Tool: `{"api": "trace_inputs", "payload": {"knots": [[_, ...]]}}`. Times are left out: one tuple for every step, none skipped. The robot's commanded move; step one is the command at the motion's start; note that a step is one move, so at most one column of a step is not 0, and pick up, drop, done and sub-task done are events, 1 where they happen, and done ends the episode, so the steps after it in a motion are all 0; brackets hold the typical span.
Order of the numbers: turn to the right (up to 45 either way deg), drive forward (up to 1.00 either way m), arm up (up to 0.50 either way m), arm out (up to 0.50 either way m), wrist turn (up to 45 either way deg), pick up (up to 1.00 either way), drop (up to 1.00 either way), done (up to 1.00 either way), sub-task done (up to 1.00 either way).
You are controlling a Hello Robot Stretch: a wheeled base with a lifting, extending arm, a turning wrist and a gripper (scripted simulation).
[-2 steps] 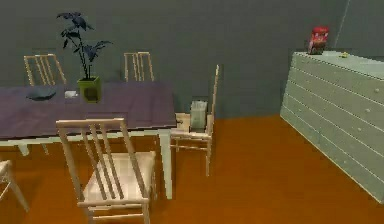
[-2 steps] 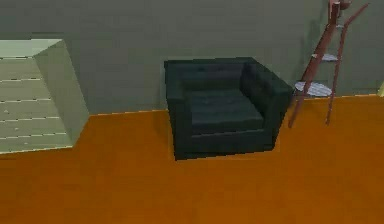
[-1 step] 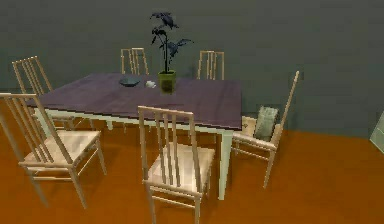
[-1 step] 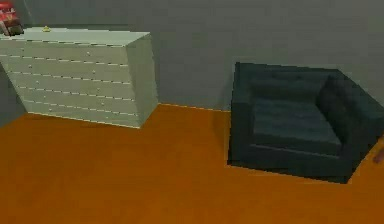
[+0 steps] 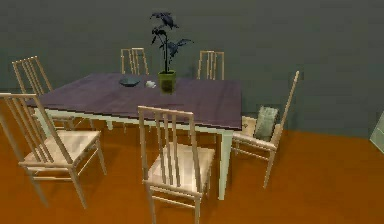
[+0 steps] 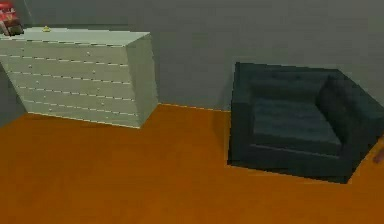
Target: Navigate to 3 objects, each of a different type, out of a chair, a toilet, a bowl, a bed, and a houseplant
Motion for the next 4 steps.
{"api": "trace_inputs", "payload": {"knots": [[45.0,0.0,0.0,0.0,0.0,0.0,0.0,0.0,0.0],[0.0,0.55,0.0,0.0,0.0,0.0,0.0,0.0,0.0],[-45.0,0.0,0.0,0.0,0.0,0.0,0.0,0.0,0.0],[-24.0,0.0,0.0,0.0,0.0,0.0,0.0,0.0,0.0]]}}
